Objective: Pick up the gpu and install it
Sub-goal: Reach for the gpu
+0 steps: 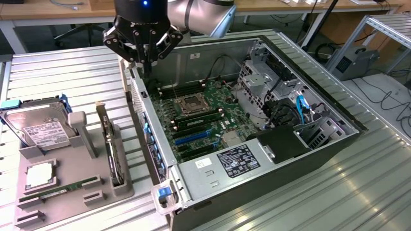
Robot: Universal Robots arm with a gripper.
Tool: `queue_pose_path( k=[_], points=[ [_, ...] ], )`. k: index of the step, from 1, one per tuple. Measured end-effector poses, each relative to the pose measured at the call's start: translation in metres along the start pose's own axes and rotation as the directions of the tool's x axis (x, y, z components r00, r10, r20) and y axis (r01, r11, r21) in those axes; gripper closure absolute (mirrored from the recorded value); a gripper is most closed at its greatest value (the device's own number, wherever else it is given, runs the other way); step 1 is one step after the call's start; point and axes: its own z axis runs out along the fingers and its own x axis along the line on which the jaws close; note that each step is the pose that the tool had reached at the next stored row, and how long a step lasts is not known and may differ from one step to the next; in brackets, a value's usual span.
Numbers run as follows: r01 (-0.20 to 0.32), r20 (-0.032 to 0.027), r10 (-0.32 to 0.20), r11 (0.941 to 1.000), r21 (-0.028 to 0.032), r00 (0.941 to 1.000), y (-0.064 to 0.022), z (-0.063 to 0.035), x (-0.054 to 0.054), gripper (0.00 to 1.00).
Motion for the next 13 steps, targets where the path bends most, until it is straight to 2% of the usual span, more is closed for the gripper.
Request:
queue_pose_path(
  k=[13],
  points=[
    [0.0, 0.0001, 0.0, 1.0, -0.0001, 1.0, -0.0003, -0.0001, 0.0039, 0.89]
  ],
)
